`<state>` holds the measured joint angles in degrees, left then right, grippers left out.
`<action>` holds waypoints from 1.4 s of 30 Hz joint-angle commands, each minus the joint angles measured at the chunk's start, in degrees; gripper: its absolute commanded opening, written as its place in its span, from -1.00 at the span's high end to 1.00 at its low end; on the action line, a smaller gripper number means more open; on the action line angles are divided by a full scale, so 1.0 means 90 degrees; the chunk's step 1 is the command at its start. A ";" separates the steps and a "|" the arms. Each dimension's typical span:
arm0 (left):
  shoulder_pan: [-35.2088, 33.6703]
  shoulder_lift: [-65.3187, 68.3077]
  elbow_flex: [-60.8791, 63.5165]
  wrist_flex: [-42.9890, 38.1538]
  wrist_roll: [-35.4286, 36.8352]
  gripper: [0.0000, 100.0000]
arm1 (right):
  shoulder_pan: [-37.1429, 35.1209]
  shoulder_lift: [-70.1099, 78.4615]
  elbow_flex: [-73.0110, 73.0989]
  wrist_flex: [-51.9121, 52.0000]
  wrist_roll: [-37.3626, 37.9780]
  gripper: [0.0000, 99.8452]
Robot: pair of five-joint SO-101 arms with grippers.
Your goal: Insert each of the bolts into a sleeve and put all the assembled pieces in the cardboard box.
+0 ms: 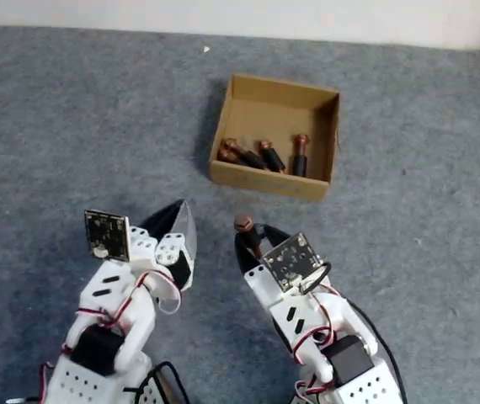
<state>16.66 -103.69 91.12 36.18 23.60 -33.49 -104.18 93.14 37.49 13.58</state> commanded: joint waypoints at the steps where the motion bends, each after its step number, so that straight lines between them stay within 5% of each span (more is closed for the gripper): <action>1: -0.0601 -0.0034 0.0630 -0.0977 0.0039 0.99 | 0.0073 -0.0112 -0.0073 -0.0132 0.0059 0.98; 7: -0.1548 -0.0015 0.0679 -0.0899 0.0039 0.99 | 0.0073 -0.0112 -0.0073 -0.0132 0.0059 0.98; 17: -0.1724 -0.0024 0.0679 0.0195 0.0039 0.99 | 0.0073 -0.0112 -0.0112 -0.0044 0.0020 0.99; 23: -0.1783 -0.0024 0.0679 0.0195 0.0039 0.99 | 0.0073 0.0083 -0.1509 0.1626 -0.0527 0.99; 34: -0.1763 -0.0024 0.0679 0.0195 0.0039 0.99 | 0.0122 0.3600 -0.3375 0.1841 -0.0518 0.99; 42: -0.1773 -0.0015 0.0679 0.0195 0.0039 0.99 | 0.1060 0.5397 -0.4879 0.1841 -0.0518 0.99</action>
<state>1.19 -103.60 95.87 37.76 23.60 -27.16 -58.73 56.66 54.02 9.63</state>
